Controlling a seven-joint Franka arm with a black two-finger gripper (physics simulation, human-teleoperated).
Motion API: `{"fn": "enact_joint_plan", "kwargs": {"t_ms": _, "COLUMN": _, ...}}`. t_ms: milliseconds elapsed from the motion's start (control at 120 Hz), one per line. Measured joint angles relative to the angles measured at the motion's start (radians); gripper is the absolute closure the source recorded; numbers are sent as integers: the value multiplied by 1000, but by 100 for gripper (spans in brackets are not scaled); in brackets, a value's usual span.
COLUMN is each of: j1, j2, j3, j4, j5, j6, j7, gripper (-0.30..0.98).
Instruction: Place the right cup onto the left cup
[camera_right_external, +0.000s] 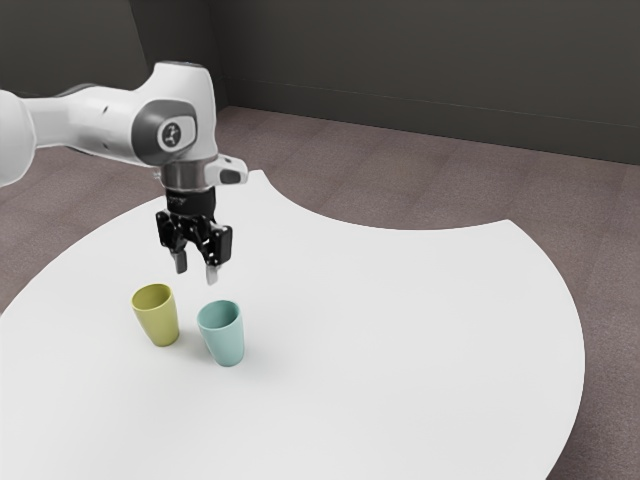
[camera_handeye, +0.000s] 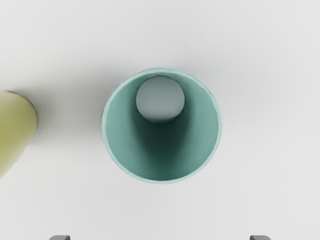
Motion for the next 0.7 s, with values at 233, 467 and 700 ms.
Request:
{"fn": "enact_joint_plan", "kwargs": {"t_ms": 233, "j1": 11, "j2": 36, "j3": 1, "j4": 3, "j5": -10, "j6": 19, "j7": 1, "gripper": 26}}
{"fn": "enact_joint_plan", "kwargs": {"t_ms": 467, "j1": 20, "j2": 83, "j3": 2, "j4": 1, "j5": -13, "j6": 70, "j7": 7, "gripper": 29}}
{"fn": "enact_joint_plan", "kwargs": {"t_ms": 700, "j1": 35, "j2": 102, "j3": 2, "j4": -8, "j5": -16, "j6": 106, "j7": 14, "gripper": 31}}
